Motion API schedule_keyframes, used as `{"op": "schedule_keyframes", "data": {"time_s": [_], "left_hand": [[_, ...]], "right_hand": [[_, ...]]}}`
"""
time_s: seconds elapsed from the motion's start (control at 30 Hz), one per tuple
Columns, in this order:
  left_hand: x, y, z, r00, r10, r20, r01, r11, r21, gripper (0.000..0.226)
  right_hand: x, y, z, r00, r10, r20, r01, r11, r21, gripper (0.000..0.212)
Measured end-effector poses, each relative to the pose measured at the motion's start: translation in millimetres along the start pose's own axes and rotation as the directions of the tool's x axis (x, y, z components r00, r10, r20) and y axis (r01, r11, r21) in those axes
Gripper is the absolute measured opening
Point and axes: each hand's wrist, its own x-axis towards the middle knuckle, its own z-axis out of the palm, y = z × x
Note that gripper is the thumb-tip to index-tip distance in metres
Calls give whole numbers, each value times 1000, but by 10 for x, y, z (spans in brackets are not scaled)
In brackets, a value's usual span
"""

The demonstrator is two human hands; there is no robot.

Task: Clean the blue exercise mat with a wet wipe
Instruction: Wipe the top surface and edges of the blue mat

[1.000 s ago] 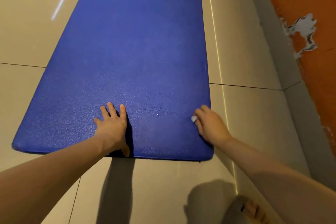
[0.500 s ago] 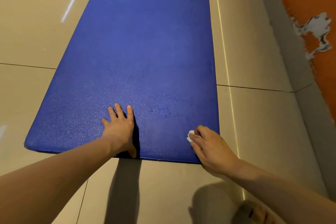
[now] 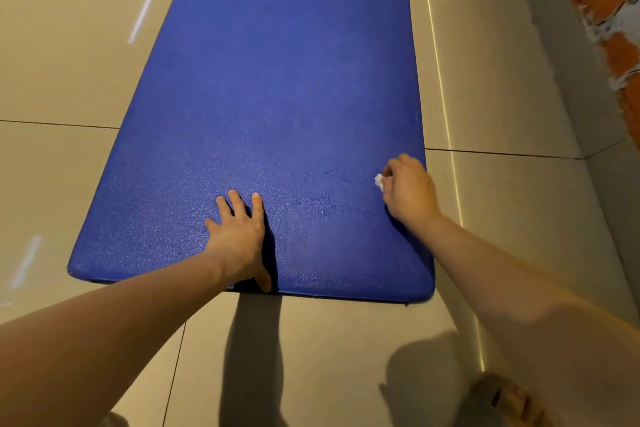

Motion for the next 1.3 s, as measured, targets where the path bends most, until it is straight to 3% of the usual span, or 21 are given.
{"op": "schedule_keyframes", "data": {"time_s": [0.07,0.17,0.23,0.3,0.37,0.47,0.53,0.6,0.73,0.83,0.93,1.07,1.17,1.3], "left_hand": [[-1,0,3,1000,-2,1,2,1000,4,167],[6,-1,9,1000,2,-4,-2,1000,1,166],[6,4,9,1000,3,-6,-3,1000,4,166],[8,7,12,1000,2,-8,-2,1000,-2,165],[12,0,11,1000,3,-12,-3,1000,-5,166],[13,-6,13,1000,5,-7,-5,1000,-3,167],[16,-4,22,1000,3,-11,-3,1000,-3,167],[15,-11,27,1000,-2,-14,2,1000,-5,167],[21,-3,32,1000,-3,-20,3,1000,17,169],[28,-10,34,1000,-4,-29,5,1000,12,169],[23,-1,26,1000,-3,-23,3,1000,16,170],[23,-5,19,1000,-2,-24,2,1000,1,170],[6,-34,35,999,5,-45,-6,1000,-23,172],[-10,-79,67,997,12,-77,-15,999,-40,171]], "right_hand": [[-391,-179,53,997,-12,74,4,993,114,12],[-1171,-296,7,919,-285,273,243,954,177,16],[-1432,-257,-44,815,-434,383,415,900,137,9],[-1285,-177,-46,794,-503,343,526,850,29,12],[-910,-79,7,868,-451,210,477,873,-97,20],[-405,66,-24,983,-182,5,181,975,-129,10],[-403,65,-18,998,10,-69,-13,999,-40,11],[-685,-63,21,992,115,-57,-113,993,44,11],[-1537,-307,149,992,-12,129,1,996,91,17],[-1508,-122,49,972,-108,209,98,993,59,14],[-1435,78,-146,988,128,88,-134,989,61,14],[-1578,-239,-41,924,383,-4,-381,920,94,9],[-1509,-753,243,923,383,-43,-374,917,138,14],[-1450,-1519,578,979,191,67,-198,974,113,4]]}}
